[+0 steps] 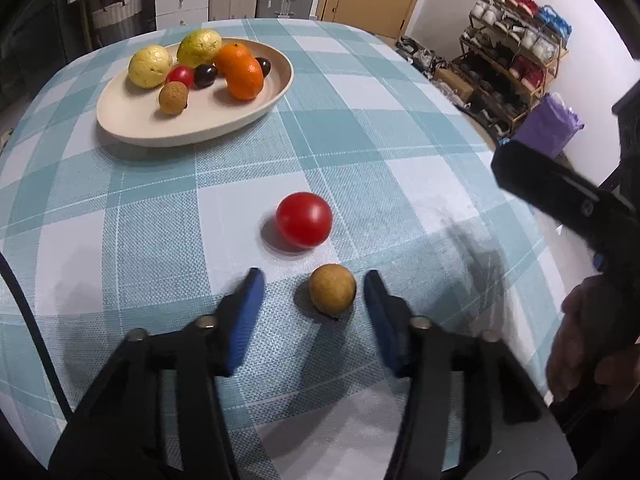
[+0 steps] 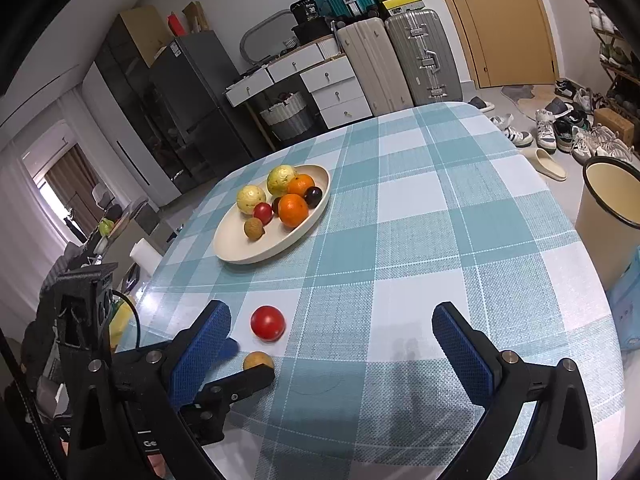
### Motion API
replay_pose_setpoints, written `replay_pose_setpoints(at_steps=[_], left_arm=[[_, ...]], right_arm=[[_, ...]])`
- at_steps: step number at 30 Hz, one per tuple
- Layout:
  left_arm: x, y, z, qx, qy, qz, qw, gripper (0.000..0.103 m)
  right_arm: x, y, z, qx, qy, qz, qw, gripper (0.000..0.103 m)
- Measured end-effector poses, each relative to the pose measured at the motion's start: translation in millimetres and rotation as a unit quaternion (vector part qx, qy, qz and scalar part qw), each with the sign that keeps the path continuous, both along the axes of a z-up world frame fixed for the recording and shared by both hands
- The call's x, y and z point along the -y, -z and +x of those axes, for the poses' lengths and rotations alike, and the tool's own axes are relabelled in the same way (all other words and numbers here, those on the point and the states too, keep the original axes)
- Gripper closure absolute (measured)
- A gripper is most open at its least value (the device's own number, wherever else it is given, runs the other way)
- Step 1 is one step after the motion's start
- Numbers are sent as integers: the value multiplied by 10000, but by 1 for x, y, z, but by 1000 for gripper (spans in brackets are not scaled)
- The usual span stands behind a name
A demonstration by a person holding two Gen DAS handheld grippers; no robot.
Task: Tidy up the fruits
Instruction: 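Withdraw both grippers and close the left gripper on the last brown fruit, then grasp the last red tomato with the right gripper while the left gripper holds the brown fruit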
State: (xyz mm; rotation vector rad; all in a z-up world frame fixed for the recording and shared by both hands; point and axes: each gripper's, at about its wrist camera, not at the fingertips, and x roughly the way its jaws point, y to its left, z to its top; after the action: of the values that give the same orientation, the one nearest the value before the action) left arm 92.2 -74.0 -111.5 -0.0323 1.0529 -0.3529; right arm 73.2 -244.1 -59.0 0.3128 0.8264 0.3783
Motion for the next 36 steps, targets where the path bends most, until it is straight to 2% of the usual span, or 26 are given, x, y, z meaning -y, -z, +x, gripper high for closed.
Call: replay_pose_setpoints(at_steps=[1,4,5,13,26,36], left_arm=[[1,1,-1,21,34,18,10000,62],[-1,1,-2,-3,68,-140,9999,79],[-3,1,-1,-34,50,-200,9998,81],[-25,-2,0,-98,-132,-524,9985,81],[-62,-17,2,100,-439,-567,9974,81],[-95,-17,4,128,-710,-600,9956,81]], right_arm=[[0,0,0,-6,-3,7,10000,0],[-1,2,0,-33,-25,8,10000,0],[-1,2,0,-38,-32,1,10000,0],[-5,2,2,-67,-71,-52,9999,0],[-25,11,10,-227,-248,-191,9993,0],[-45,24,18,-406,-459,-312,9976,0]])
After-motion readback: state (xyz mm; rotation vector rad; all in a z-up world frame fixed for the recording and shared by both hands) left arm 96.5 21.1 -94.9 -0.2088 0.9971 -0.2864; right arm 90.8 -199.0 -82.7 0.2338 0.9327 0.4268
